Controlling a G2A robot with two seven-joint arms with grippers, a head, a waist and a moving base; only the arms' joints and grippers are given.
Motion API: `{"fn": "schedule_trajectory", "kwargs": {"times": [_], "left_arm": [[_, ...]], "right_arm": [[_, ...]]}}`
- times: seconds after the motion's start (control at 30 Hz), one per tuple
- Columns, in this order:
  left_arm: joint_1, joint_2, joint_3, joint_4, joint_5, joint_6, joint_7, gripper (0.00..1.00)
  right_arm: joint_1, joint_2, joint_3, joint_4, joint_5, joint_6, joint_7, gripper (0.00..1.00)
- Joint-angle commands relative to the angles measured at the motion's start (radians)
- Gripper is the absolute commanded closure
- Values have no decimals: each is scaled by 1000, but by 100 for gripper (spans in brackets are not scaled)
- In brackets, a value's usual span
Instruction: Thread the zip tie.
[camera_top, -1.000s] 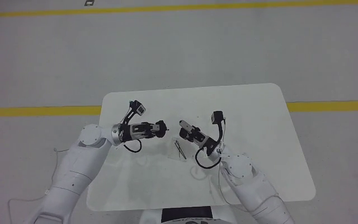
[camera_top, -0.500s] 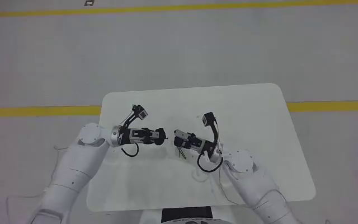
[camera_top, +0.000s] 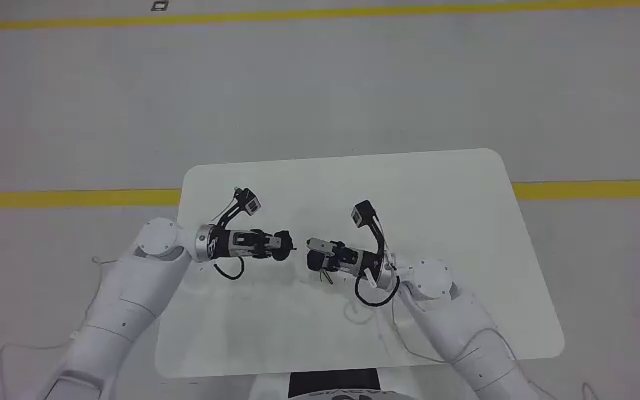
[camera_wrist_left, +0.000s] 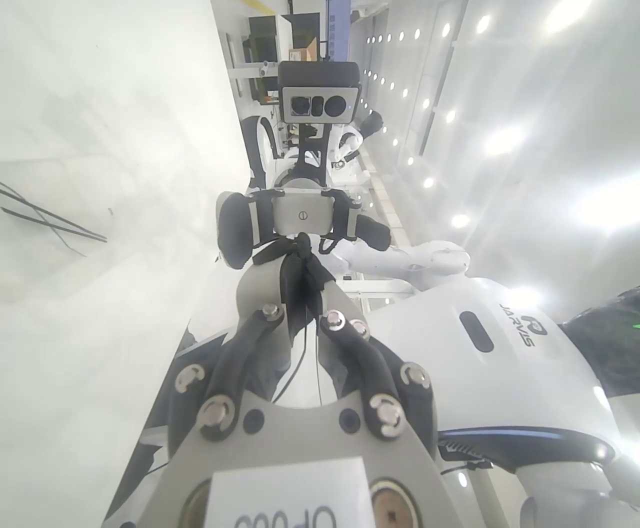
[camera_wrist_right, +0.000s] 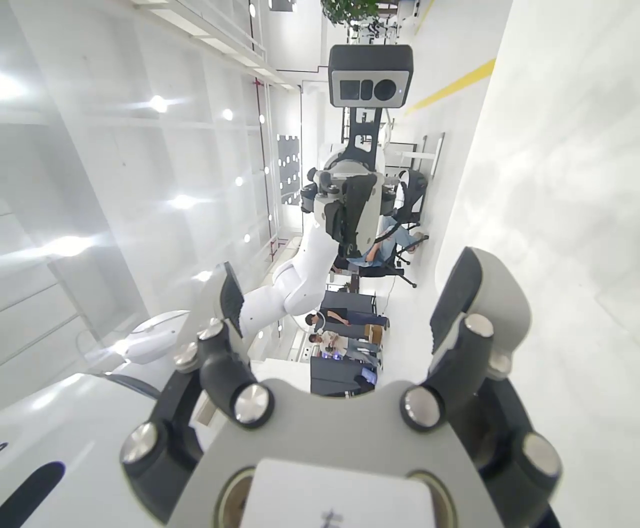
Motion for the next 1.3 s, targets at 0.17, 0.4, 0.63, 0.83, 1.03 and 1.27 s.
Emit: {"fn": "schedule_trajectory", "kwargs": {"times": [0.17,0.4,0.63,0.83,1.03,1.27], "left_arm": [[-13,-5,23,41,-25,6,9,100],[-30,-9,56,76,-82,-1,-5,100],[-32,-8,59,79,-85,-1,-5,100],[-32,-8,59,79,-85,-1,-5,100],[-32,-8,59,79,-85,-1,-5,100],[-32,-8,59,79,-85,-1,-5,100]], "right_arm": [[20,-4,-20,39,67,6,-6,0],[50,-9,-49,89,130,-16,31,56],[71,-14,-76,134,157,-35,45,95],[83,-15,-91,157,172,-41,55,100],[89,-15,-96,164,180,-45,57,100],[91,-13,-99,169,186,-52,52,89]]}}
